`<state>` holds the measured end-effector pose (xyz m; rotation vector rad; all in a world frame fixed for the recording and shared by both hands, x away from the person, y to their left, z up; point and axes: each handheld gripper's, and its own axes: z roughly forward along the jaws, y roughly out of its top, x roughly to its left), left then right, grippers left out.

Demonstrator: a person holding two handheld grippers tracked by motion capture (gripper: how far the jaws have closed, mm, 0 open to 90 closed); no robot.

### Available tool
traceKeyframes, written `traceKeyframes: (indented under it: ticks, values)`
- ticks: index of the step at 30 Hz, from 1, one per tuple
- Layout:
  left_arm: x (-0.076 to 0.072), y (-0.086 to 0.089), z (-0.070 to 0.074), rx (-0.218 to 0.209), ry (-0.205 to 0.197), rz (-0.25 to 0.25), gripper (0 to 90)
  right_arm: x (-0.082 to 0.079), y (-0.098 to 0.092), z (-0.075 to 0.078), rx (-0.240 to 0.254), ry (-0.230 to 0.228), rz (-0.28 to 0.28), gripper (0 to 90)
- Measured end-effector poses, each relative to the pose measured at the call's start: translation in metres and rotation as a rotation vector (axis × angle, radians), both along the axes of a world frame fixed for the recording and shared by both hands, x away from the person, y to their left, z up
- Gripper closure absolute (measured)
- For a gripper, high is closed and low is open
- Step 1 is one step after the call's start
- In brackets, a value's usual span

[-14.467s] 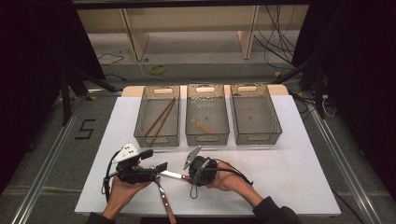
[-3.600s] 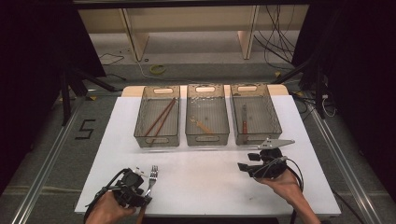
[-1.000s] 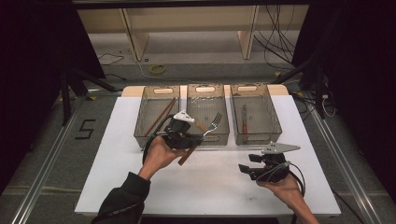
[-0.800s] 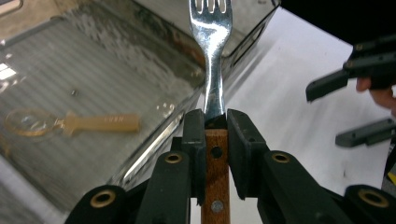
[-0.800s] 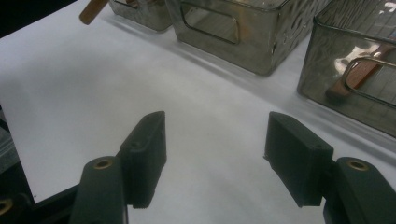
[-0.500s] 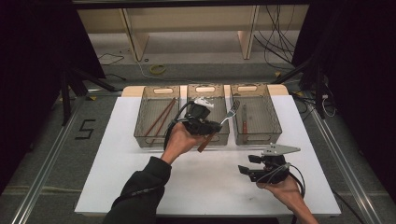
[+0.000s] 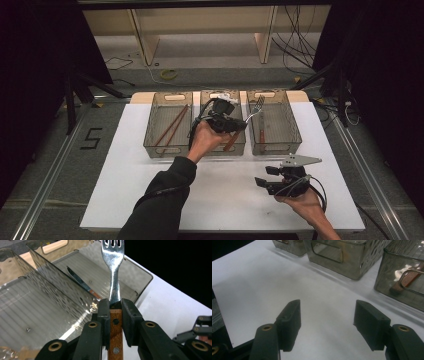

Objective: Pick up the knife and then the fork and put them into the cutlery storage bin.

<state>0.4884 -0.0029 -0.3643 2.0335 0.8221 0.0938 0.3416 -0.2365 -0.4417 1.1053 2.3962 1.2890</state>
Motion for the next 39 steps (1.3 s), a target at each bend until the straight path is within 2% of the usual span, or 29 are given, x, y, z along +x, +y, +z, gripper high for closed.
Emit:
traceKeyframes:
  ticks: [7, 18, 22, 25, 28, 33, 39]
  values:
    - [0.009, -0.012, 0.003, -0.028, 0.004, -0.001, 77.4, 0.000, 0.000, 0.000, 0.003, 0.000, 0.004, 39.0]
    - [0.019, -0.033, 0.009, -0.034, -0.001, -0.001, 77.4, 0.000, 0.001, -0.001, 0.002, 0.000, 0.012, 39.0]
    - [0.025, -0.039, 0.008, -0.056, 0.003, 0.003, 77.4, -0.001, 0.001, -0.001, 0.003, 0.001, 0.014, 39.0]
    - [0.028, -0.043, 0.006, -0.045, 0.002, 0.005, 77.4, -0.001, 0.001, -0.001, 0.004, -0.001, 0.016, 39.0]
    - [0.032, -0.046, 0.005, -0.058, 0.008, 0.009, 77.4, -0.001, 0.001, -0.001, 0.006, 0.000, 0.016, 39.0]
    - [0.035, -0.053, 0.002, -0.052, 0.012, 0.004, 77.3, -0.002, 0.002, -0.001, 0.006, 0.001, 0.017, 38.9]
    - [0.039, -0.061, 0.002, -0.065, 0.023, 0.007, 77.4, -0.002, 0.002, -0.001, 0.003, 0.001, 0.021, 38.9]
